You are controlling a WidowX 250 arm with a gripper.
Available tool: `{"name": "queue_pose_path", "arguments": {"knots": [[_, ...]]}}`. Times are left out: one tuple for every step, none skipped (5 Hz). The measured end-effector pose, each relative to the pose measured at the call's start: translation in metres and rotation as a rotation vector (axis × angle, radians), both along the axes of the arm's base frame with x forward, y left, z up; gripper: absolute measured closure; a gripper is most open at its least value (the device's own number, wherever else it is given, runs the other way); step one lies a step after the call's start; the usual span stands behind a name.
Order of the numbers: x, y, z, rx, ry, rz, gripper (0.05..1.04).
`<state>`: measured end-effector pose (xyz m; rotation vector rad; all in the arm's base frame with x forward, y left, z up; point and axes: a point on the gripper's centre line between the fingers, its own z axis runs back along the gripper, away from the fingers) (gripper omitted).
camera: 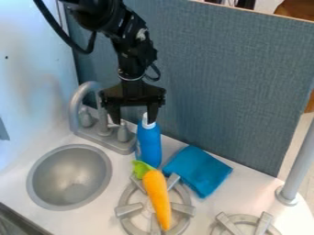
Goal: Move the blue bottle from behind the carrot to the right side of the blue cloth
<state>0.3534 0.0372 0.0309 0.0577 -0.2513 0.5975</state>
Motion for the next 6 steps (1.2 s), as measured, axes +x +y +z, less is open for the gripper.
{"name": "queue_pose_path", "arguments": {"knots": [[-0.005,0.000,-0.013,-0.004,0.038,0.004,0.075],[0.001,-0.001,-0.017,-0.006,0.006,0.019,0.075],[0.009,-0.014,-0.016,-0.006,-0.042,-0.012,0.075],[0.016,-0.021,-0.016,-0.031,-0.081,-0.014,0.075],[0.021,-0.023,-0.032,-0.040,-0.049,-0.005,0.075],[0.031,-0.021,-0.031,-0.026,-0.051,-0.004,0.075]]}}
